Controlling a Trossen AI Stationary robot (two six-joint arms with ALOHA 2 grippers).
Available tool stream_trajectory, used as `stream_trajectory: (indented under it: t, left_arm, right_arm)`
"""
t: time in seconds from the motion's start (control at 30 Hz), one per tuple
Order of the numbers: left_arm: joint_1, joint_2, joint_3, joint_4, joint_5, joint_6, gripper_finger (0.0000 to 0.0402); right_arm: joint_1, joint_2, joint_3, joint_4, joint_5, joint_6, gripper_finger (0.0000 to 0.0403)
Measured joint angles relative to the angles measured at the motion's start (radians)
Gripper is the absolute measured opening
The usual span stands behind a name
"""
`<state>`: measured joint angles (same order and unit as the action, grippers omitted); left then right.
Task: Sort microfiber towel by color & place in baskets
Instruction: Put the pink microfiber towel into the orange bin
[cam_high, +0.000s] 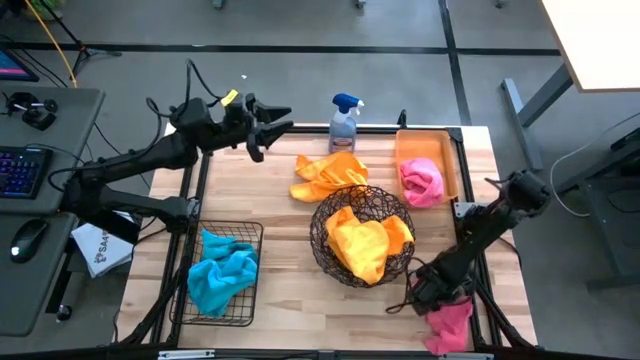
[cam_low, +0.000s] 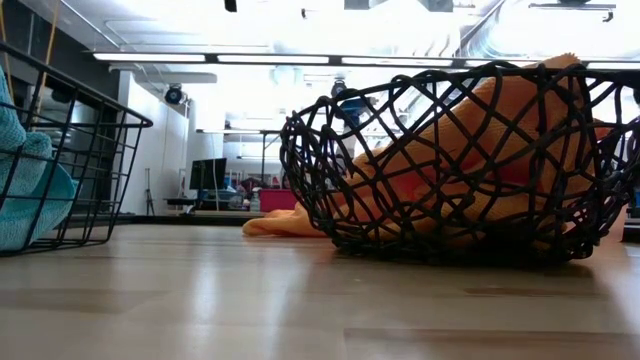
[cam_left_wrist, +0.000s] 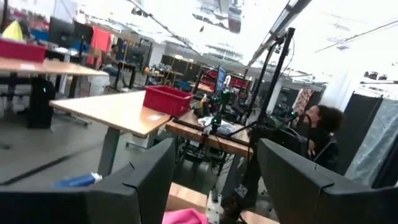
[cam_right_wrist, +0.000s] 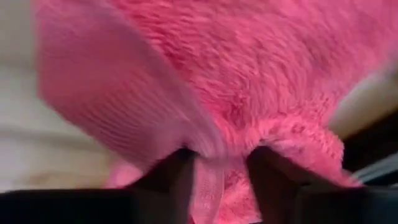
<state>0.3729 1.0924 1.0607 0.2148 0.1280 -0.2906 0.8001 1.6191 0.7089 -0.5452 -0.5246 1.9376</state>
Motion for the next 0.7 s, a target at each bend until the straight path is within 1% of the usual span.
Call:
stream_trajectory:
  t: [0.07, 0.1, 0.2, 0.3, 0.4, 0.5, 0.6, 0.63, 0.67, 0.7]
  left_arm:
    - [0.000, -0.009, 0.021, -0.004, 0.000, 0.034, 0.0218]
    - [0.000, -0.016, 0.033, -0.004, 0.000, 0.060, 0.0218]
    - [0.007, -0.047, 0.067, 0.002, 0.001, 0.147, 0.0218]
    - [0.023, -0.075, 0.090, 0.002, 0.000, 0.200, 0.0218]
    - [0.040, -0.100, 0.100, 0.000, -0.016, 0.203, 0.0218]
    - [0.056, -0.123, 0.101, -0.001, -0.029, 0.189, 0.0218]
    - [0.068, -0.137, 0.101, -0.002, -0.031, 0.189, 0.0218]
    - [0.072, -0.139, 0.101, 0.000, -0.031, 0.189, 0.0218]
    - [0.075, -0.139, 0.101, 0.000, -0.031, 0.189, 0.0218]
    - [0.078, -0.139, 0.101, 0.000, -0.031, 0.189, 0.0218]
  right_arm:
    - [0.002, 0.000, 0.012, 0.017, -0.006, -0.058, 0.0046]
    - [0.008, -0.006, 0.022, 0.010, 0.004, -0.081, 0.0025]
    - [0.012, -0.053, 0.060, -0.024, 0.024, -0.103, 0.0019]
    - [0.010, -0.147, 0.153, -0.117, 0.118, -0.114, 0.0006]
    - [-0.007, -0.251, 0.283, -0.333, 0.248, -0.110, 0.0004]
    - [-0.030, -0.341, 0.451, -0.632, 0.391, -0.095, 0.0004]
    - [-0.058, -0.386, 0.609, -0.949, 0.558, -0.065, 0.0002]
    - [-0.072, -0.397, 0.650, -1.029, 0.615, -0.057, 0.0002]
    - [-0.089, -0.413, 0.672, -1.040, 0.673, -0.068, 0.0002]
    - [-0.114, -0.445, 0.669, -1.016, 0.744, -0.114, 0.0002]
